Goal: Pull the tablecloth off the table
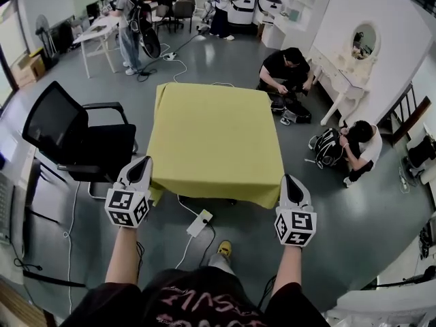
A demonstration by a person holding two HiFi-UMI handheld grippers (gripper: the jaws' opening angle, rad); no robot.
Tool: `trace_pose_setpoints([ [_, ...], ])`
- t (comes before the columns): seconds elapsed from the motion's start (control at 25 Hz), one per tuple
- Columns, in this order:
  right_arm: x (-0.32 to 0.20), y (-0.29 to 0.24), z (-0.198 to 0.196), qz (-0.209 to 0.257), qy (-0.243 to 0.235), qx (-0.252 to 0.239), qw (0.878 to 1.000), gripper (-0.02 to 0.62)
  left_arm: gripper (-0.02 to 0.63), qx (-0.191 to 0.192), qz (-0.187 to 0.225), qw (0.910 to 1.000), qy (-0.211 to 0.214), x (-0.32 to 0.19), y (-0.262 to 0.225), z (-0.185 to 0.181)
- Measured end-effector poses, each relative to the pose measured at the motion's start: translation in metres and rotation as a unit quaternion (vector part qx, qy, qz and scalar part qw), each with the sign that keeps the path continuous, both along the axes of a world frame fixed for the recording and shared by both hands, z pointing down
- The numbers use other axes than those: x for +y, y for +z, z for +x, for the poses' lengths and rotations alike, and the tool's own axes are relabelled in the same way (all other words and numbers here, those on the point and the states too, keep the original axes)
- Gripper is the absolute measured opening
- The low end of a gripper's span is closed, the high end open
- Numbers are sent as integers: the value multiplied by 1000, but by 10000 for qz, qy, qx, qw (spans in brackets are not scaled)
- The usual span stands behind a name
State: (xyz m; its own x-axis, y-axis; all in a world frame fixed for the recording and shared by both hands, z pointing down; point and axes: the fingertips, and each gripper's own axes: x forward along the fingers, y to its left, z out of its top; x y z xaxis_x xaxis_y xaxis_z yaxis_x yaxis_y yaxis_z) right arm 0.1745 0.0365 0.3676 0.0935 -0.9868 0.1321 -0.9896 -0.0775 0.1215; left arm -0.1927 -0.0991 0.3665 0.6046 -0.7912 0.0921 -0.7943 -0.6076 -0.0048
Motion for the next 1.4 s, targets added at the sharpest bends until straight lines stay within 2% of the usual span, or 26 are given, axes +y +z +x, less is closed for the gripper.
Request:
trace_pose_setpoints([
  [0.36, -116, 30, 99, -239, -467, -139, 9985, 9, 3, -270, -214, 9983, -478, -82, 16, 72],
  [0.6, -175, 32, 147, -205, -708, -263, 9969, 9, 5, -502, -213, 9964, -649, -119, 13, 111],
  [1.0, -225, 36, 152, -275, -1079, -279, 9934, 9, 4, -604, -222, 9947, -804, -147, 9, 124],
  [1.4, -246, 42, 152, -370, -1048, -167, 9937, 9, 5, -471, -207, 9962, -702, -174, 15, 126],
])
